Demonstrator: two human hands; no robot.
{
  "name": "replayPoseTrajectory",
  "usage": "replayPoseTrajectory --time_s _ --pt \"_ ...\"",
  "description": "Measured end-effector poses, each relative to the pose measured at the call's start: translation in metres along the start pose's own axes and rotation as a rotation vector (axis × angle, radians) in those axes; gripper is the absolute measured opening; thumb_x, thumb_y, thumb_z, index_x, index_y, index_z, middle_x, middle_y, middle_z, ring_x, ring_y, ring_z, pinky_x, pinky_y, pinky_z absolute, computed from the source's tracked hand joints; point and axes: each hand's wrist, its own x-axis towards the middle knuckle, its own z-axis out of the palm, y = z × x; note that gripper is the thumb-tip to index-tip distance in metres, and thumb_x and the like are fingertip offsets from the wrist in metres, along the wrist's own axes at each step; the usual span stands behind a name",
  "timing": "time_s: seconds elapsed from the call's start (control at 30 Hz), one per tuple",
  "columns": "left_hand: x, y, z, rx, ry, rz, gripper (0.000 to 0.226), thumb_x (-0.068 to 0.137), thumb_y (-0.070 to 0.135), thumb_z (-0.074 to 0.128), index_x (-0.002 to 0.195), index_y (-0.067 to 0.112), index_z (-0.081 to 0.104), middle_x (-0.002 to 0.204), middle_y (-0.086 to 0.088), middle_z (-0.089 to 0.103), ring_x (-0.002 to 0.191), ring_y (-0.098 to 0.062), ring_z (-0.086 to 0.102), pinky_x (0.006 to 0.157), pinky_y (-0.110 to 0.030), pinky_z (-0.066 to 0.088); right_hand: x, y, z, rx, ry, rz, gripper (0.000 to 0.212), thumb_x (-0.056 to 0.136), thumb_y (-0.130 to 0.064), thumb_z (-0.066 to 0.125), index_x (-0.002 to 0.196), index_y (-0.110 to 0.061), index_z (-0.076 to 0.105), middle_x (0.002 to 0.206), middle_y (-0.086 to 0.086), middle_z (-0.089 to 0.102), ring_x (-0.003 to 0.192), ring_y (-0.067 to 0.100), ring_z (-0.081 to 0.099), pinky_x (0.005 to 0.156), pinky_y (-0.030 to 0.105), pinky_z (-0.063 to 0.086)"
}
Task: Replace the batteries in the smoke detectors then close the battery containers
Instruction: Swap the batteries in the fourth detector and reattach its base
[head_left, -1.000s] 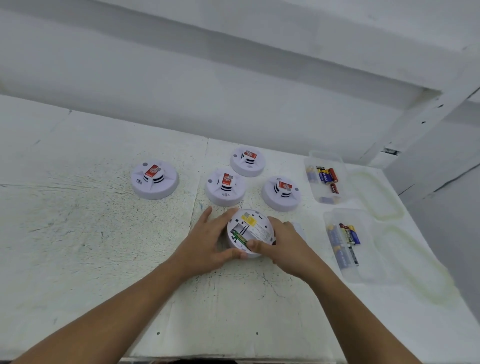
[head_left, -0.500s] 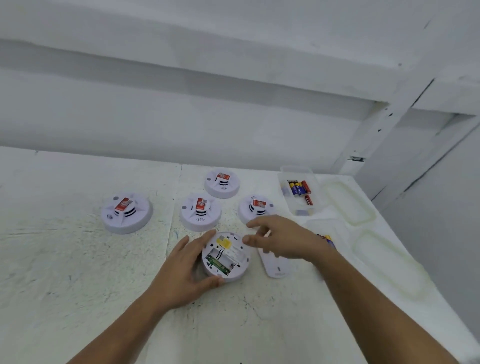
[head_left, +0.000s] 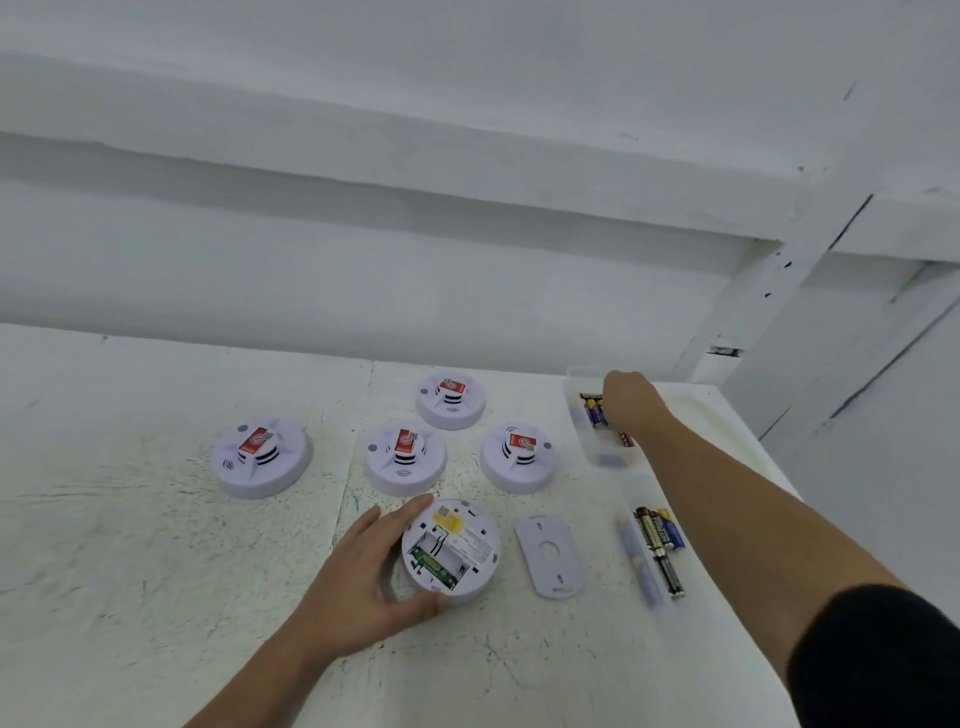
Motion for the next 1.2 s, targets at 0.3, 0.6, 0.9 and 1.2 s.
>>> replayPoseTrajectory --time_s 0.3,0.6,0.9,1.2 --pt "0.002 -0.003 0.001 0.004 0.018 0.006 0.083 0.066 0.066 0.065 0.137 0.045 0.028 0.128 0.048 0.037 0.124 0.028 0.019 0.104 -0.001 -0.001 0.011 -0.007 0.020 -0.098 0.038 0.044 0.017 0.088 -0.001 0.052 0.102 -0.004 0.062 0.105 0.011 0.064 0.092 0.026 0.061 0.065 0.027 0.042" --pt "0.002 0.000 -0.001 -0.024 0.021 -0.008 0.084 0.062 0.068 0.063 0.135 0.047 0.026 0.122 0.058 0.028 0.117 0.035 0.017 0.101 0.000 0.001 0.025 -0.001 0.030 0.046 0.077 0.001 0.024 0.087 -0.003 0.049 0.068 -0.011 0.037 0.070 0.002 0.042 0.073 0.025 0.046 0.050 0.025 0.029" --pt "0.002 -0.002 -0.001 -0.017 -0.005 -0.017 0.089 0.063 0.068 0.062 0.141 0.041 0.028 0.124 0.047 0.037 0.119 0.031 0.020 0.103 0.000 -0.003 0.008 0.009 -0.003 1.307 0.118 0.255 0.032 0.083 0.013 0.050 0.108 -0.006 0.056 0.084 0.018 0.059 0.065 0.028 0.060 0.071 0.040 0.058" --pt "0.001 0.001 -0.003 -0.006 -0.035 -0.060 0.088 0.061 0.069 0.059 0.137 0.048 0.021 0.122 0.047 0.028 0.106 0.042 0.000 0.099 0.001 -0.006 -0.075 -0.015 -0.037 1.882 -0.356 0.124 0.029 0.092 -0.005 0.055 0.118 -0.016 0.062 0.082 0.009 0.063 0.065 0.016 0.056 0.056 0.020 0.053"
